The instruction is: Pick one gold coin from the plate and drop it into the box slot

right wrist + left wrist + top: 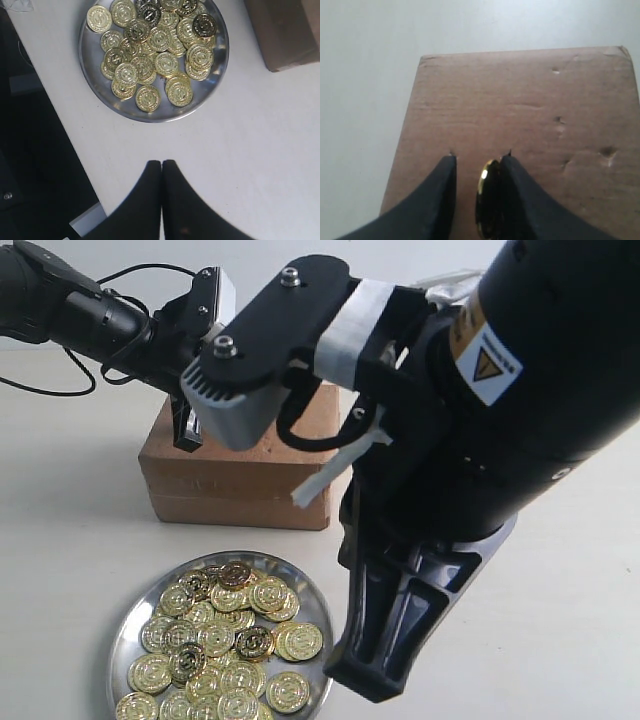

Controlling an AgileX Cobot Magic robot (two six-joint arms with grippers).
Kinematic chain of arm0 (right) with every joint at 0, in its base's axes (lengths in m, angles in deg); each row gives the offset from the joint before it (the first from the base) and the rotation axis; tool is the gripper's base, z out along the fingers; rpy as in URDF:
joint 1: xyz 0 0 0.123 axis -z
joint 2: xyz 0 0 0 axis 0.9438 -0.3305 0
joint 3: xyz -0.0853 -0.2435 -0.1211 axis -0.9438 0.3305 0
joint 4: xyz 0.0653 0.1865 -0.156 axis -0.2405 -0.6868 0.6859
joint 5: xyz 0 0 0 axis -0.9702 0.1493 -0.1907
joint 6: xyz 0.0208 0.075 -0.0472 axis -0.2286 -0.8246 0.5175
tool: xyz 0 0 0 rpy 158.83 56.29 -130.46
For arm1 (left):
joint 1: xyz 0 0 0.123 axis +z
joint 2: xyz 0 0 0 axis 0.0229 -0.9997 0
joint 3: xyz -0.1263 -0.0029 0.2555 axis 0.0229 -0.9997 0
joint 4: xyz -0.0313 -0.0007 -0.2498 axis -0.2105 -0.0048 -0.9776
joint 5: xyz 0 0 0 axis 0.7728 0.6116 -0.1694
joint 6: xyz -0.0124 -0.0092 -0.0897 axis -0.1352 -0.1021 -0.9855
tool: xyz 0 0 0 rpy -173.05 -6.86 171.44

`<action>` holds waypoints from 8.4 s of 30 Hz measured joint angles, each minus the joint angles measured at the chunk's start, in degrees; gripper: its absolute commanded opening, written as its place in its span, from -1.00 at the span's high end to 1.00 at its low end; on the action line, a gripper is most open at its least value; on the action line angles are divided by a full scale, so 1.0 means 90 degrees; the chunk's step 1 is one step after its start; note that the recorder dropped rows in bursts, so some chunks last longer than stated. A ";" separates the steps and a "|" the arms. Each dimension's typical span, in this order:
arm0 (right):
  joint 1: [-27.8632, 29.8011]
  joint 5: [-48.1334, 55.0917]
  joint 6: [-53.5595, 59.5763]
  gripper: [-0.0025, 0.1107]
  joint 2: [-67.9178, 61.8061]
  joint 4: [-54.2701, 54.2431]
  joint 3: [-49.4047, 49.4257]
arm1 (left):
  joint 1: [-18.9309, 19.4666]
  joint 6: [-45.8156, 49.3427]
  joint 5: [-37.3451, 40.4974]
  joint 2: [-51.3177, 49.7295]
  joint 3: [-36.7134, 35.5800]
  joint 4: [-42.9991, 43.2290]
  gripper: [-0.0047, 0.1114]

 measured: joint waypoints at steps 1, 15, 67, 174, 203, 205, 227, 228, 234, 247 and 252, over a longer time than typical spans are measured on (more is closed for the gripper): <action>0.0000 0.0000 0.0000 0.96 0.0000 0.0000 0.0000 | 0.0000 0.0000 0.0000 0.0000 0.0000 0.0000 0.36; 0.0000 0.0000 0.0000 0.96 0.0000 0.0000 0.0000 | 0.0000 0.0000 0.0000 0.0000 0.0000 0.0000 0.36; 0.0000 -0.3777 -0.4903 0.96 0.4666 0.3985 0.3655 | 0.0000 -0.1747 -0.0128 0.8697 -0.5691 -0.1477 0.92; 0.5783 -0.5152 -0.4951 0.96 0.8548 0.2192 0.7331 | 0.1974 -0.7607 -0.4669 1.3132 -0.9011 0.4614 0.92; 0.5783 -0.5120 -0.4951 0.96 0.8548 0.1997 0.7576 | 0.1974 -1.1177 -0.3234 1.3132 -0.9024 0.4843 0.92; 0.5783 -0.5120 -0.4677 0.96 0.8548 0.1916 0.7576 | 0.1974 -1.1188 -0.3248 1.3132 -0.9024 0.4871 0.92; 0.6388 -0.5133 -0.1052 0.96 0.8548 0.0754 0.7576 | 0.1974 -1.3350 -0.3443 1.3132 -0.9024 0.6915 0.92; 0.6391 -0.5133 -0.1052 0.96 0.8548 0.0754 0.7576 | 0.1974 -1.3350 -0.3368 1.3132 -0.9024 0.6954 0.92; 0.6391 -0.5133 -0.1052 0.96 0.8548 0.0754 0.7576 | 0.1974 -1.3383 -0.3279 1.3132 -0.9024 0.7004 0.92; 0.6391 -0.5133 -0.1076 0.96 0.8548 0.0754 0.7576 | 0.1974 -1.3395 -0.3279 1.3132 -0.9024 0.7015 0.92; 0.6391 -0.5133 -0.1092 0.96 0.8548 0.0754 0.7576 | 0.1974 -1.3395 -0.3279 1.3132 -0.9024 0.7015 0.92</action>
